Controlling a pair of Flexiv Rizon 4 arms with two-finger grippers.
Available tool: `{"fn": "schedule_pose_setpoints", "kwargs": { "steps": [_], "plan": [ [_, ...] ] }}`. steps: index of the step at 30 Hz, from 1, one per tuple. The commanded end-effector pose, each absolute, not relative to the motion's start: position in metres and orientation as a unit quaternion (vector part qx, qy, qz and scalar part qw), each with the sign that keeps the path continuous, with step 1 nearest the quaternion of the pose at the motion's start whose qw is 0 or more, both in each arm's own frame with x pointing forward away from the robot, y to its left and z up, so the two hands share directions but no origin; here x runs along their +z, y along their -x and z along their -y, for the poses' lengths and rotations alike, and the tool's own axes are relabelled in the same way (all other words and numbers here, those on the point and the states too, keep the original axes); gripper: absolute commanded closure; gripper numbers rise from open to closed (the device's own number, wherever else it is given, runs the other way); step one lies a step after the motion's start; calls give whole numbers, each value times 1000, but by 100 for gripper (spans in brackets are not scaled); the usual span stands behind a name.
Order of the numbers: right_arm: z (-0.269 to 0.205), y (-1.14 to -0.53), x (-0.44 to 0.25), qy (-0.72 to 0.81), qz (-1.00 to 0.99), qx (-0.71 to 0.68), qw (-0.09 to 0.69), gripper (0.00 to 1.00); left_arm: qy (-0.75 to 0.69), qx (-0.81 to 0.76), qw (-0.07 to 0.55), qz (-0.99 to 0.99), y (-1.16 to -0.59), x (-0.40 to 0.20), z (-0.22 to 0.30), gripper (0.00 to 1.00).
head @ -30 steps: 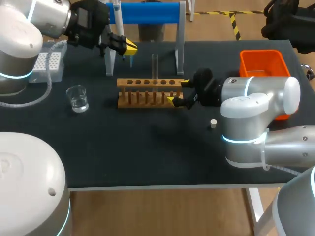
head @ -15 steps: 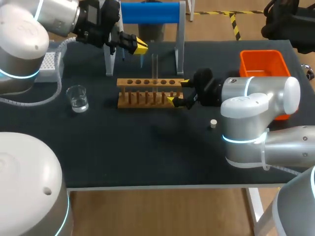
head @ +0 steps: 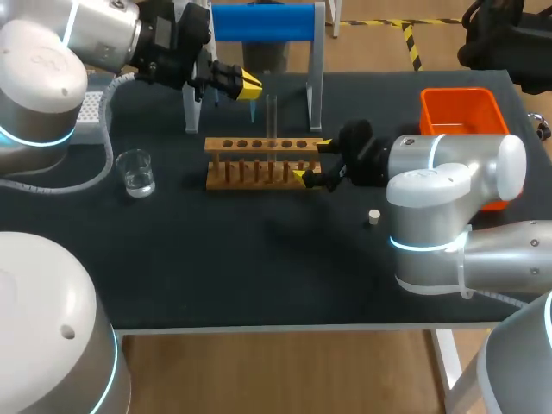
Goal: Invert the test tube, pick up the pipette, mount the tip to pipette, aspirate from beaker and dispense into the tube, eject the tip, return the pipette, and cap with the stopper.
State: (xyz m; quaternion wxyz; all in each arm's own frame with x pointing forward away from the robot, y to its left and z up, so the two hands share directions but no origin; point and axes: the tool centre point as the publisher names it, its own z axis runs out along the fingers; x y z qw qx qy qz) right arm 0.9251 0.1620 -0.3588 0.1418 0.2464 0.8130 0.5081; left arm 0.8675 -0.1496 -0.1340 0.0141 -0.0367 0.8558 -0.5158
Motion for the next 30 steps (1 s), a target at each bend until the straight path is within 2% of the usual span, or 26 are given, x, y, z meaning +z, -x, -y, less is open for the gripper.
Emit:
{"fn": "schedule_pose_setpoints", "kwargs": {
  "steps": [1, 21, 30],
  "plan": [
    [-162, -925, -359, -246, -813, 509, 142, 0, 36, -514, 13, -857, -867, -133, 147, 100],
    [-162, -925, -359, -246, -813, 509, 142, 0, 36, -514, 13, -857, -867, -133, 147, 100],
    [-124, -895, -316, -219, -797, 547, 136, 0, 36, -514, 13, -857, -867, -133, 147, 100]
  ]
}}
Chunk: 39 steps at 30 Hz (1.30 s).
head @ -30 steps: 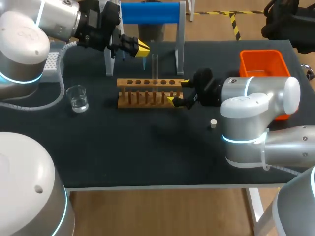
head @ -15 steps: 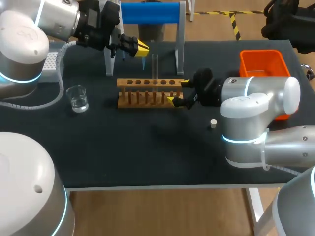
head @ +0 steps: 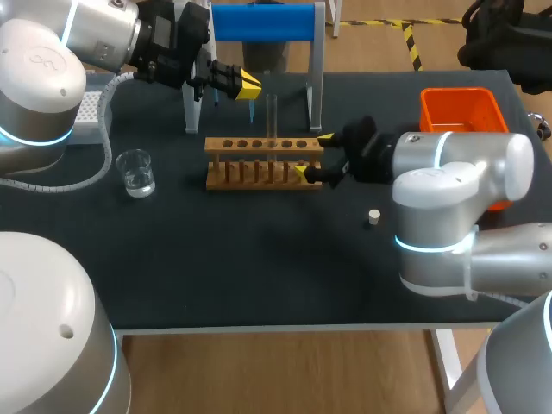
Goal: Invert the test tube, pick up the pipette, mount the tip to pipette, aspirate from beaker and dispense into the tube, eject the tip, return the pipette, and cap with the stopper.
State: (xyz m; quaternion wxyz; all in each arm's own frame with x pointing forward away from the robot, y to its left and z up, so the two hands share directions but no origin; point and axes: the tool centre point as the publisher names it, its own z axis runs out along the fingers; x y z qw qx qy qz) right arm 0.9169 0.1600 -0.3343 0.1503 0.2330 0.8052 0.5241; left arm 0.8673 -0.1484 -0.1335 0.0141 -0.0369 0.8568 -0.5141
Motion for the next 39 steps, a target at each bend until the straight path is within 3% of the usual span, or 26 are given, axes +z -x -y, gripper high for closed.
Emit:
{"fn": "schedule_pose_setpoints", "kwargs": {
  "steps": [1, 17, 39],
  "plan": [
    [-120, -892, -311, -214, -794, 553, 133, 0, 36, -514, 13, -857, -867, -133, 147, 100],
    [-104, -859, -252, -53, -723, 689, -6, 0, 36, -514, 13, -857, -867, -133, 147, 100],
    [-182, -855, -205, 46, -712, 699, -40, 0, 36, -514, 13, -857, -867, -133, 147, 100]
  ]
}}
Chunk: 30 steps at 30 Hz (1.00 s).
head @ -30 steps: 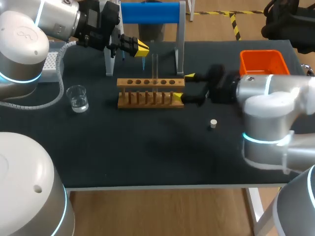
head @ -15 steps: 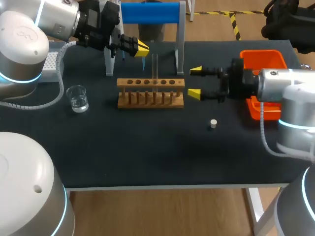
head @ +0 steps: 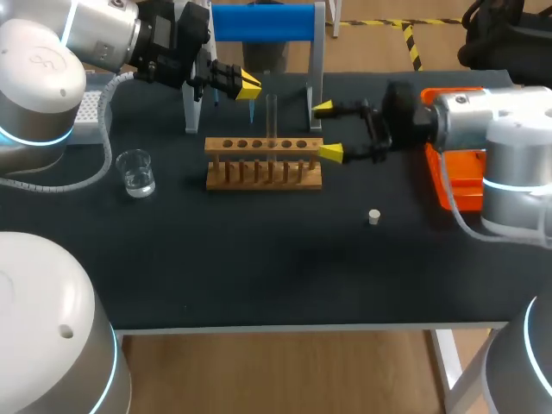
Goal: Invert the test tube, pick up the pipette, mount the tip to pipette, aspirate from beaker and dispense into the tube, eject the tip, return the pipette, and cap with the stopper.
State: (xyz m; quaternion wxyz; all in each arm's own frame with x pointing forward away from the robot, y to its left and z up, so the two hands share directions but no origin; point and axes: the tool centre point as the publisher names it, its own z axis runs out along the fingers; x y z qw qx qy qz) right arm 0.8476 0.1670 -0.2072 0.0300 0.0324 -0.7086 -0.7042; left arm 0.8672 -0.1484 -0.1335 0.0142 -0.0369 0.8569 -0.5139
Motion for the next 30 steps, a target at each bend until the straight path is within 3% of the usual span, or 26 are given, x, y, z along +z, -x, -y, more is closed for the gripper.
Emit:
{"fn": "schedule_pose_setpoints", "kwargs": {
  "steps": [1, 30],
  "plan": [
    [-186, -856, -203, -46, 713, -699, 39, 0, 36, -514, 13, -857, -867, -133, 147, 100],
    [-262, -866, -180, -19, 711, -701, 52, 0, 36, -514, 13, -857, -867, -133, 147, 100]
  ]
}}
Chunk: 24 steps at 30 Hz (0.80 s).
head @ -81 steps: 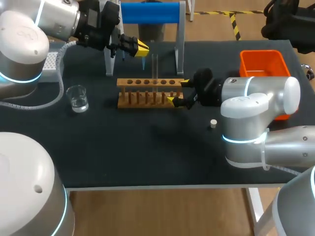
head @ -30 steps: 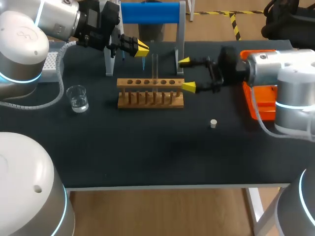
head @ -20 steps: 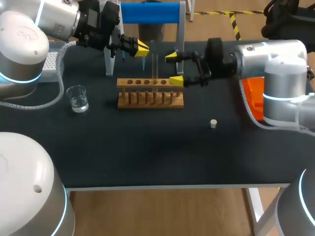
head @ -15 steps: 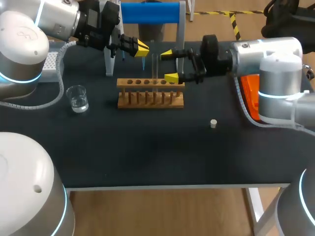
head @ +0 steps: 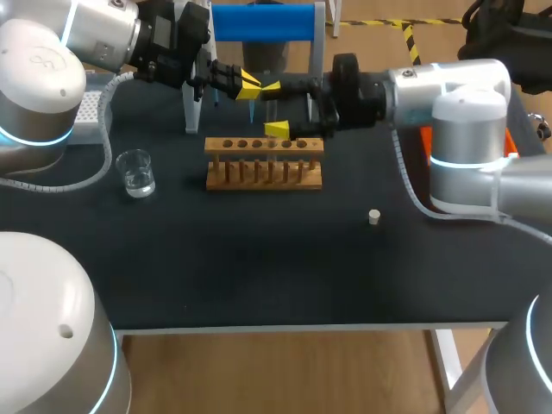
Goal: Invert the test tube, pick up the pipette, mount the tip to pipette, aspirate from beaker and dispense into the tube, eject the tip, return the pipette, and cap with the stopper.
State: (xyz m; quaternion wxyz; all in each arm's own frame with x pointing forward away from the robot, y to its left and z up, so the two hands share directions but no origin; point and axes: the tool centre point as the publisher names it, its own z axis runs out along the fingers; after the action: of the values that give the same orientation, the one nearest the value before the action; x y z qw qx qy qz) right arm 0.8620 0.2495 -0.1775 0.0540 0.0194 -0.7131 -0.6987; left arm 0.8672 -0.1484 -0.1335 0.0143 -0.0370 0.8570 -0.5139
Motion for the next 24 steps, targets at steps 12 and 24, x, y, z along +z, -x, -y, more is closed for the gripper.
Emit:
{"fn": "schedule_pose_setpoints", "kwargs": {
  "steps": [12, 24],
  "plan": [
    [-280, -871, -176, -19, 705, -707, 51, 0, 36, -514, 13, -857, -867, -133, 147, 100],
    [-287, -871, -172, -34, 696, -716, 50, 6, 36, -514, 13, -857, -867, -133, 147, 100]
  ]
}}
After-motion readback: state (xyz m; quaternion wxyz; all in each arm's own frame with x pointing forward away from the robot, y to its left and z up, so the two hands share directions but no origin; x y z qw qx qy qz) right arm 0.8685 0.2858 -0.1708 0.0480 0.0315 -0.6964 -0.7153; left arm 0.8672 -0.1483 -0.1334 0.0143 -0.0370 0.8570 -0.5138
